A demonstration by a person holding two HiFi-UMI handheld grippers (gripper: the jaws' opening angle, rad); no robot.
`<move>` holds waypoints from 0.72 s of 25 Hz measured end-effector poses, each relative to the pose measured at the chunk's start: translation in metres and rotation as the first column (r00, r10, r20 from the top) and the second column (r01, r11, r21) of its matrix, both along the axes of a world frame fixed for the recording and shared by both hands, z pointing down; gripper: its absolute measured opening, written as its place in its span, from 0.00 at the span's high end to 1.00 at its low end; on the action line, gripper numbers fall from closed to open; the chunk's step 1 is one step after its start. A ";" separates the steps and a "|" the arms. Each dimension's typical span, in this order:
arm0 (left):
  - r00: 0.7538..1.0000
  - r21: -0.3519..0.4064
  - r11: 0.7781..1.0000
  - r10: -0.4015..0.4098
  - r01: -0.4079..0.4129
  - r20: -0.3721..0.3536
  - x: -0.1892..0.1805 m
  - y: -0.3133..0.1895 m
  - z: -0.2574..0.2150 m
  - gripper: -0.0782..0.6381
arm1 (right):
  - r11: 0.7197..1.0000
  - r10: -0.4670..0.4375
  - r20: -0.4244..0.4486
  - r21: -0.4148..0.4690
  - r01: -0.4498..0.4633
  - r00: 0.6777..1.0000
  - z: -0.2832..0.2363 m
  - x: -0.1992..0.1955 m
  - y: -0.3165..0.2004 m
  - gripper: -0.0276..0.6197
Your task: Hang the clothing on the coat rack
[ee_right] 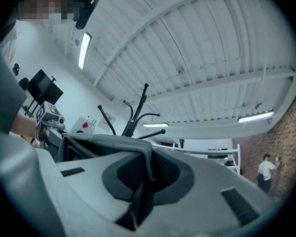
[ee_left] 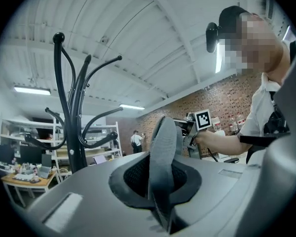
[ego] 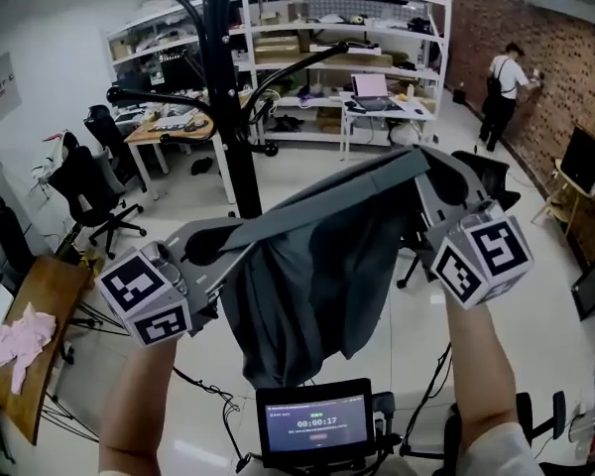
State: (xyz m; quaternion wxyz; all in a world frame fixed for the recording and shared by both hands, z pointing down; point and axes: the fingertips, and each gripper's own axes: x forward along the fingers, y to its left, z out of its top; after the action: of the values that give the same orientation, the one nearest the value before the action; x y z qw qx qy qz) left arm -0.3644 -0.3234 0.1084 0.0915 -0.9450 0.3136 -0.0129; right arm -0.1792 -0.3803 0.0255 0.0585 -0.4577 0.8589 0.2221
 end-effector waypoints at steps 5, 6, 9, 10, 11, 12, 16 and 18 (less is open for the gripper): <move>0.990 -0.025 0.995 -0.097 0.095 -0.099 -0.025 -0.028 -0.030 0.86 | 0.996 -0.092 0.009 0.009 0.092 0.996 -0.024 -0.026 -0.035 0.94; 0.984 -0.039 0.992 -0.126 0.122 -0.127 -0.033 -0.037 -0.037 0.86 | 0.994 -0.111 0.007 0.008 0.111 0.994 -0.029 -0.034 -0.043 0.94; 0.955 -0.070 0.972 -0.234 0.225 -0.182 -0.060 -0.064 -0.054 0.86 | 0.988 -0.157 -0.015 0.002 0.157 0.987 -0.040 -0.058 -0.066 0.94; 0.943 -0.073 0.962 -0.272 0.262 -0.191 -0.068 -0.071 -0.059 0.86 | 0.986 -0.168 -0.025 0.000 0.168 0.985 -0.043 -0.065 -0.074 0.94; 0.933 -0.074 0.953 -0.304 0.295 -0.194 -0.075 -0.078 -0.063 0.86 | 0.984 -0.177 -0.032 -0.001 0.177 0.984 -0.044 -0.071 -0.081 0.94; 0.924 -0.074 0.944 -0.330 0.321 -0.192 -0.080 -0.084 -0.067 0.86 | 0.983 -0.182 -0.038 -0.003 0.182 0.982 -0.046 -0.076 -0.088 0.94; 0.893 -0.052 0.917 -0.397 0.396 -0.212 -0.099 -0.101 -0.087 0.86 | 0.984 -0.177 -0.073 -0.015 0.177 0.981 -0.048 -0.093 -0.117 0.94; 0.874 -0.030 0.900 -0.430 0.435 -0.227 -0.108 -0.105 -0.099 0.86 | 0.984 -0.179 -0.090 -0.034 0.177 0.980 -0.043 -0.104 -0.131 0.94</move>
State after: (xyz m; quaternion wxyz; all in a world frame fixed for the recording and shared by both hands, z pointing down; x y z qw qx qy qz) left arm -0.4722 -0.4282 0.0097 0.0599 -0.8450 0.5254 0.0790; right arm -0.2833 -0.5109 -0.0178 0.0322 -0.3689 0.9010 0.2259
